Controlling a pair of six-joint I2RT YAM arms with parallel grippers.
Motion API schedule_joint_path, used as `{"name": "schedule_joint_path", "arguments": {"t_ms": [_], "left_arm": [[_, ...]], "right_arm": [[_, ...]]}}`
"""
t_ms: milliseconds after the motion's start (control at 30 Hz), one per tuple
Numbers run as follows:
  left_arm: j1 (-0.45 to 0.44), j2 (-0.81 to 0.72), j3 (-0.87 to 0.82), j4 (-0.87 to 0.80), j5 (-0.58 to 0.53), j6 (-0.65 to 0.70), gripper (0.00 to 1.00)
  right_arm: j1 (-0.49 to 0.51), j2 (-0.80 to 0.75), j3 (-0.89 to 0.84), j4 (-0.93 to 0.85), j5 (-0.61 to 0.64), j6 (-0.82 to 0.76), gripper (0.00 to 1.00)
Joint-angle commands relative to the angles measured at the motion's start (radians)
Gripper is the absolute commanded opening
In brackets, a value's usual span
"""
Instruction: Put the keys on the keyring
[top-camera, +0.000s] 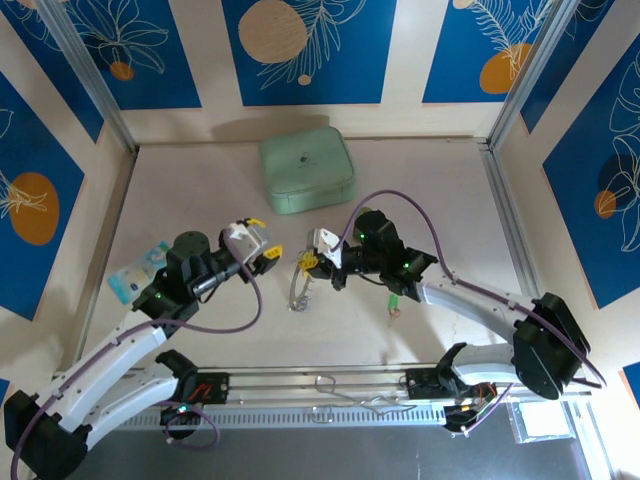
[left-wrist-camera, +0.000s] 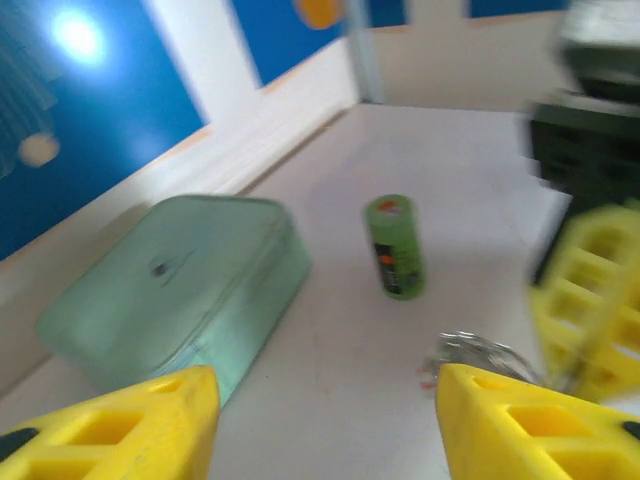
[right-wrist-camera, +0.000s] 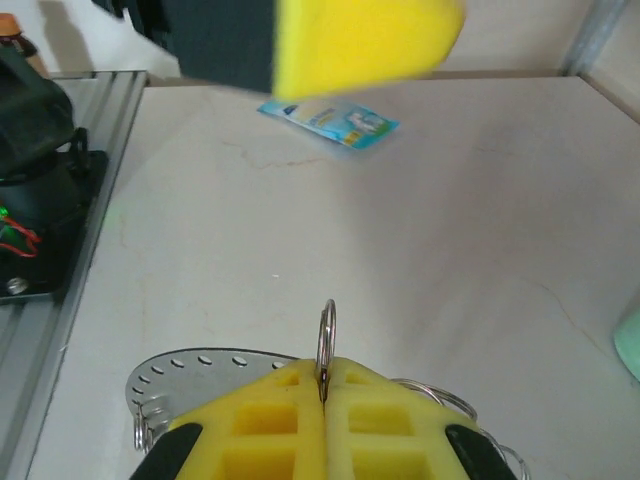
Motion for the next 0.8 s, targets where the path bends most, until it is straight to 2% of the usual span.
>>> {"name": "schedule_joint_path", "arguments": {"t_ms": [0, 233, 433, 767], "left_arm": [[0.002, -0.015, -0.029, -0.049, 0.253, 0.202, 0.54], [-0.003, 0.024, -0.017, -0.110, 0.378, 0.307, 0.51], [-0.012, 0.067, 0.001, -0.127, 0.371, 0.355, 0.46], [-0.032, 0.120, 0.026, -0.101, 0.391, 0.324, 0.34]], "right_arm": [[0.000, -0.034, 0.046, -0.114, -0.042, -0.081, 0.00], [0.014, -0.048, 0.116, -0.268, 0.015, -0.167, 0.00], [0.053, -0.046, 0.157, -0.322, 0.096, -0.193, 0.00], [0.109, -0.021, 0.203, -0.356, 0.190, -0.220, 0.00]]}}
